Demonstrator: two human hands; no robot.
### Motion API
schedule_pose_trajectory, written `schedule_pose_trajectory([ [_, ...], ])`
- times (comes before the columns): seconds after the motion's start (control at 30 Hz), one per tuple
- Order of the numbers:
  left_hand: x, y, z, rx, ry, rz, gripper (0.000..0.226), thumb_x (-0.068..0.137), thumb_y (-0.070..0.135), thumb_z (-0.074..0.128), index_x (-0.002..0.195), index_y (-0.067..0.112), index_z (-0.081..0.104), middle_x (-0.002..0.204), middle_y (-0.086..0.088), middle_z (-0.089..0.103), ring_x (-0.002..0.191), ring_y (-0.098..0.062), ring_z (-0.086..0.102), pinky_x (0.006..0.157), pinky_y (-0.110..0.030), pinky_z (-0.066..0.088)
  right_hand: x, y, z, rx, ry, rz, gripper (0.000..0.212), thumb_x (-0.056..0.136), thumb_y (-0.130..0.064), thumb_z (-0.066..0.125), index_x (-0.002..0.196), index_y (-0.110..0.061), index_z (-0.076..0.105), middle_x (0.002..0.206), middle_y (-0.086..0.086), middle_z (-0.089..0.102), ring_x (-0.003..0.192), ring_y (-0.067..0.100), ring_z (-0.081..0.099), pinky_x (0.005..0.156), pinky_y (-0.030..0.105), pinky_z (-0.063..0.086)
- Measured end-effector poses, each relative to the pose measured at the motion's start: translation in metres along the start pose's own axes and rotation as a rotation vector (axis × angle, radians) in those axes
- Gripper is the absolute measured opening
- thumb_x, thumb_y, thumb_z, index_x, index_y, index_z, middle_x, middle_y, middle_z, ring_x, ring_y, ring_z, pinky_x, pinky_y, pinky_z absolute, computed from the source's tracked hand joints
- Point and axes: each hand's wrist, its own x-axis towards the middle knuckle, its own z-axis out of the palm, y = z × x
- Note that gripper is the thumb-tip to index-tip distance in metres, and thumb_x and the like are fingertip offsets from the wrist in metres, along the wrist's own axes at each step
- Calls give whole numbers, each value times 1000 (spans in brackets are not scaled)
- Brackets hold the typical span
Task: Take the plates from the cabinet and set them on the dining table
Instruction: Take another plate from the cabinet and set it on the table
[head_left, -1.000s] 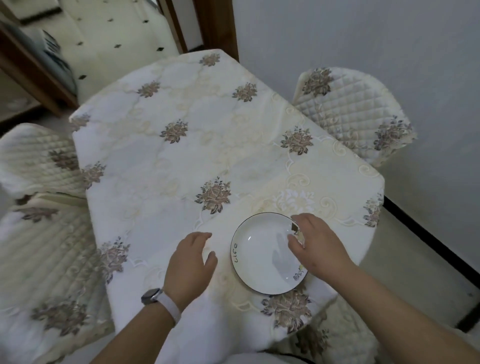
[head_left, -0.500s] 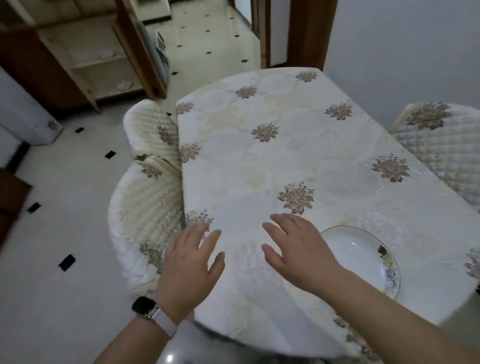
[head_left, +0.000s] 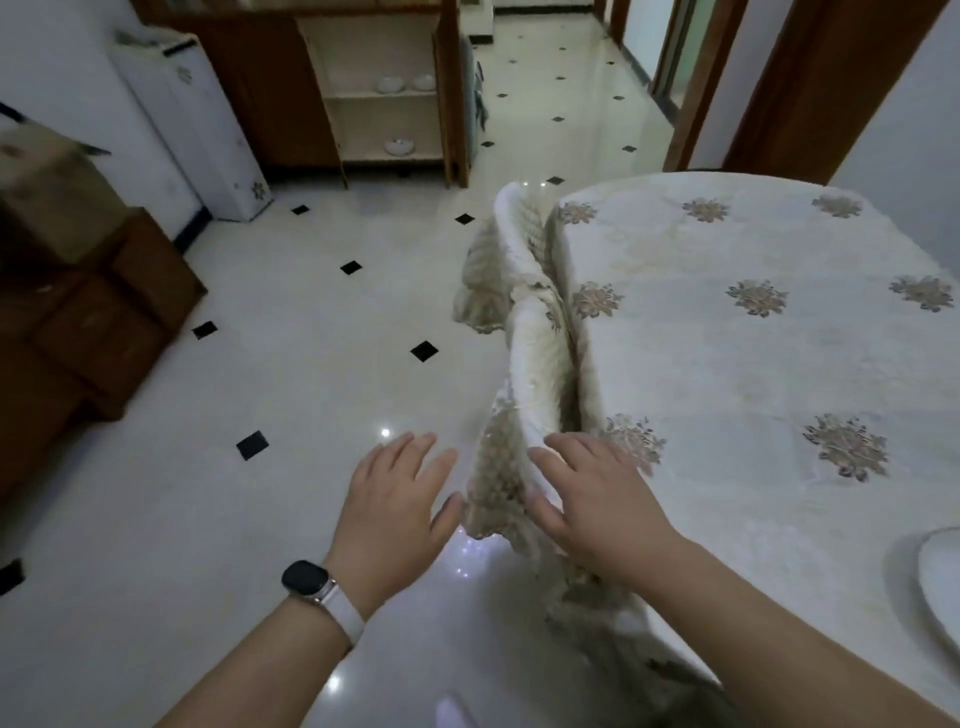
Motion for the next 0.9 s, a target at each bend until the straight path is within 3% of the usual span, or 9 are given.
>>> schedule_pose_trajectory([
  [0.17, -31, -76, -32, 13, 48, -63, 45, 88, 44, 47, 121, 18, 64, 127, -8, 63, 120, -30, 56, 99, -49, 47, 47, -76, -2, -30, 24, -98, 43, 84, -42, 46, 109, -16, 69, 107, 3, 68, 99, 27, 64, 87, 37, 51],
  [0.53, -60, -160, -57, 36, 125, -250, 44, 90, 45, 48, 121, 19, 64, 126, -5, 62, 122, -29, 54, 101, -49, 45, 127, -144, 29, -53, -9, -271, 45, 86, -46, 45, 112, -18, 69, 112, 4, 69, 102, 27, 65, 88, 39, 52],
  [0.9, 28, -255, -37, 68, 155, -367, 44, 88, 45, 49, 122, 20, 64, 124, -6, 64, 120, -30, 56, 100, -45, 44, 272, -155, 99, 4, -38, -388, 46, 87, -47, 44, 112, -17, 68, 110, 4, 68, 102, 28, 64, 88, 38, 50],
])
